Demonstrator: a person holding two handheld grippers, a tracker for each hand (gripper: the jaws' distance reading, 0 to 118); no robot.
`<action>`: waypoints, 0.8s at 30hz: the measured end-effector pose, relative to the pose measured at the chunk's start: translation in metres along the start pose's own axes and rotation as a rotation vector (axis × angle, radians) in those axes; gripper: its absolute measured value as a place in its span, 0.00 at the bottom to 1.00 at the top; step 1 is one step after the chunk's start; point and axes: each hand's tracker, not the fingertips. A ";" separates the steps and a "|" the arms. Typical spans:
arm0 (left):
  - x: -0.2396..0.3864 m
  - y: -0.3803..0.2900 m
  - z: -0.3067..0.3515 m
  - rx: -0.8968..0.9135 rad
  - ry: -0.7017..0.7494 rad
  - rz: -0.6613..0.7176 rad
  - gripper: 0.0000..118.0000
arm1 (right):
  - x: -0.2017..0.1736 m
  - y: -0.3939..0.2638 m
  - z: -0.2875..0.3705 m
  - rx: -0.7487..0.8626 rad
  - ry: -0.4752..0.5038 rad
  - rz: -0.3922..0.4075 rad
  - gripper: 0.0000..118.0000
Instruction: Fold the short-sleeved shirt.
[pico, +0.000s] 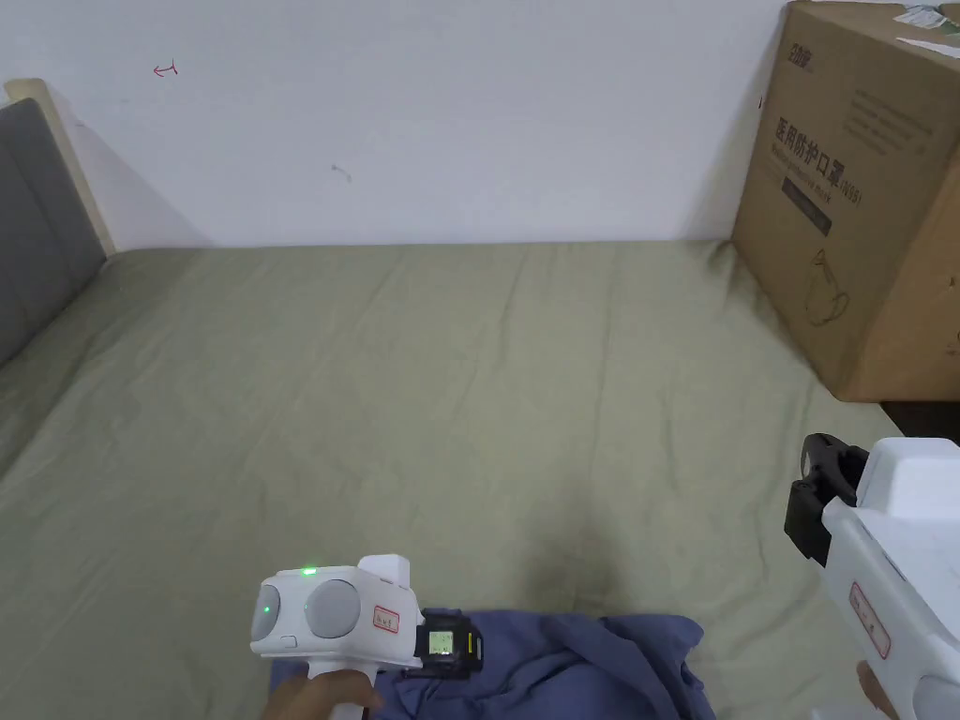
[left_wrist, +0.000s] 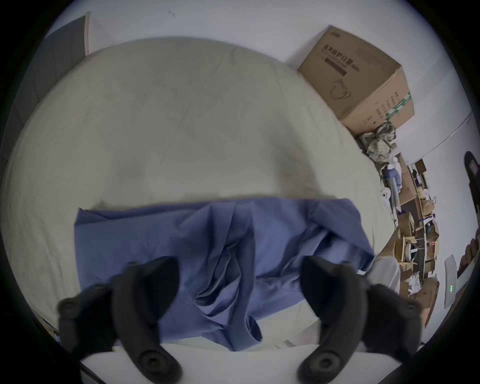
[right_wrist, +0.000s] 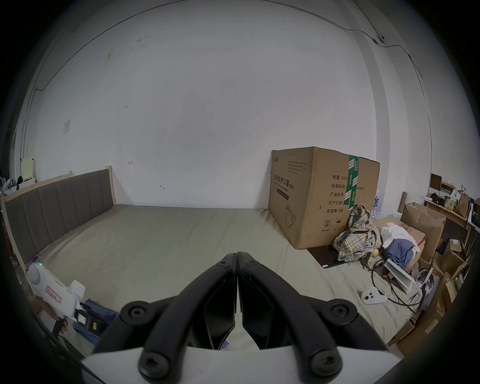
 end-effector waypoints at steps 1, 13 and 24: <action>0.001 0.000 0.009 0.042 0.002 -0.015 0.90 | 0.001 -0.001 -0.001 -0.001 0.001 -0.001 0.00; -0.025 -0.026 0.085 0.440 0.299 -0.181 0.47 | -0.010 0.002 -0.006 -0.002 0.030 -0.001 0.00; -0.047 -0.061 0.029 0.292 0.257 -0.138 0.00 | -0.012 -0.006 -0.009 -0.020 0.043 -0.004 0.00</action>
